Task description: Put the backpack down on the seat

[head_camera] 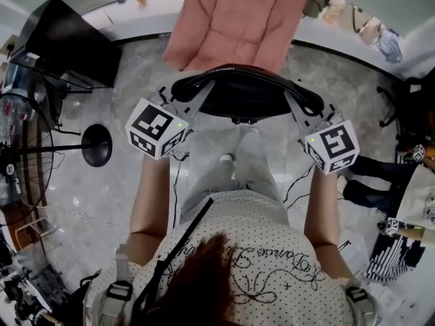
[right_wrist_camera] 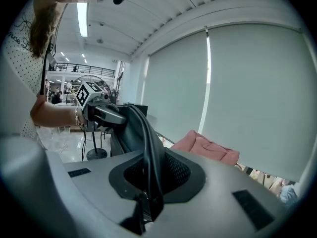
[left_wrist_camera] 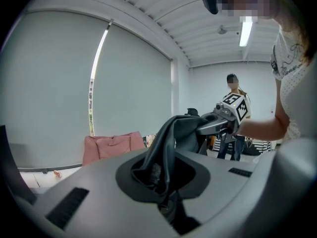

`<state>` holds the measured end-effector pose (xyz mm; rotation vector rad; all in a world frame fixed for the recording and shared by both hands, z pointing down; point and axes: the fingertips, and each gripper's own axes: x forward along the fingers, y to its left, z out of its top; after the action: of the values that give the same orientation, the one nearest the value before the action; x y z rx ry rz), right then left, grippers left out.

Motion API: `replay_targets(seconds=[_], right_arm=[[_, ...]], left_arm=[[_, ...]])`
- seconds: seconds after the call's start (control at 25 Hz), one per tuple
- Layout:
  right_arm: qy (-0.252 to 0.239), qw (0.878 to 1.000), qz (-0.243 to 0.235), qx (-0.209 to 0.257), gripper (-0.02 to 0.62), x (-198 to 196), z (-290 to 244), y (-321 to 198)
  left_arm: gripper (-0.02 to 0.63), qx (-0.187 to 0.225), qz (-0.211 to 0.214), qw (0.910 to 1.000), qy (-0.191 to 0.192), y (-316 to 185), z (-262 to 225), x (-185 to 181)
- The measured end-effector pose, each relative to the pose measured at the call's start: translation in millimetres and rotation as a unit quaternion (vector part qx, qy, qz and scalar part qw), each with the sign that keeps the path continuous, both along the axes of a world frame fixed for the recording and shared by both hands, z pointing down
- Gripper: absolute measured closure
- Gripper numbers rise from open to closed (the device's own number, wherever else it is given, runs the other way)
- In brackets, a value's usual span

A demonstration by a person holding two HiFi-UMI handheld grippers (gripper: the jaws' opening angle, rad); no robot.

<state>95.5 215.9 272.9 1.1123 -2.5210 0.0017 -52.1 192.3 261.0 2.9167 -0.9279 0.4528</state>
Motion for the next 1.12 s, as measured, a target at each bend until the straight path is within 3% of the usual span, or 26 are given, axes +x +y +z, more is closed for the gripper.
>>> replay_targets(seconds=[0.64, 0.84, 1.12], right_arm=[[-0.015, 0.996, -0.084, 0.018, 0.541, 45.0, -11.2, -159.1], [-0.015, 0.994, -0.108, 0.031, 0.541, 59.0, -14.9, -189.6], [-0.021, 0.992, -0.12, 0.014, 0.541, 61.9, -4.0, -214.8]], left_arm=[[0.575, 0.01, -0.083, 0.9965, -0.004, -134.4, -15.0, 42.9], [0.575, 0.014, -0.101, 0.9948, -0.002, -156.6, -17.1, 57.8], [0.575, 0.002, -0.118, 0.993, -0.012, -178.0, -8.0, 61.1]])
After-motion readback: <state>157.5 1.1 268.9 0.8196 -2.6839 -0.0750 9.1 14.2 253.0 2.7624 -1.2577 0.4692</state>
